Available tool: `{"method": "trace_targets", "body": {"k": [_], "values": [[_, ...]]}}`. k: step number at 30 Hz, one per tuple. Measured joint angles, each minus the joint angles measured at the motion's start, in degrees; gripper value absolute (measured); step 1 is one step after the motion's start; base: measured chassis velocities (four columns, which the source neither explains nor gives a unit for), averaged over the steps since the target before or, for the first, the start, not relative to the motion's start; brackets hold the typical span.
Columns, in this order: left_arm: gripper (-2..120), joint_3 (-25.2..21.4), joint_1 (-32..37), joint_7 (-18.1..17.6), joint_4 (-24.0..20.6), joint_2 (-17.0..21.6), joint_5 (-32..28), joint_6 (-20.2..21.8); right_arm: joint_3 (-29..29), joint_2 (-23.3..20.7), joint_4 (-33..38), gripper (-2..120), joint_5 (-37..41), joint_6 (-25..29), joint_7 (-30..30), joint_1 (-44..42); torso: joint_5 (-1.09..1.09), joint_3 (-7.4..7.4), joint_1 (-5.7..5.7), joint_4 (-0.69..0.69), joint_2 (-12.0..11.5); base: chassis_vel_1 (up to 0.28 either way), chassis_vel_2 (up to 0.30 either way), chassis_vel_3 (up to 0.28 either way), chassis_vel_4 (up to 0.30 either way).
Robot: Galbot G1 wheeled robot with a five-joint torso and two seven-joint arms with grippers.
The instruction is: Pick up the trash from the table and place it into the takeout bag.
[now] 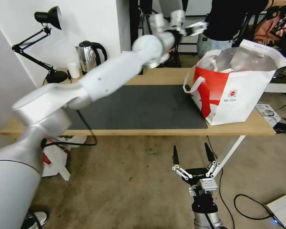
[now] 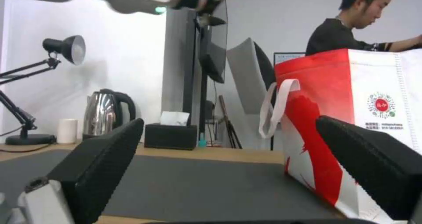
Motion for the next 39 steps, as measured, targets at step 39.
{"method": "trace_targets", "body": {"k": [39], "values": [[100, -68.35, 88.77, -0.58, -58.7, 18.27, 58.15, -15.95, 0.01, 0.0, 0.0, 100, 0.0, 0.0, 0.0, 0.0, 0.05, -0.01, -0.01, -0.03, 0.01, 0.0, 0.0, 0.0, 0.0]]}}
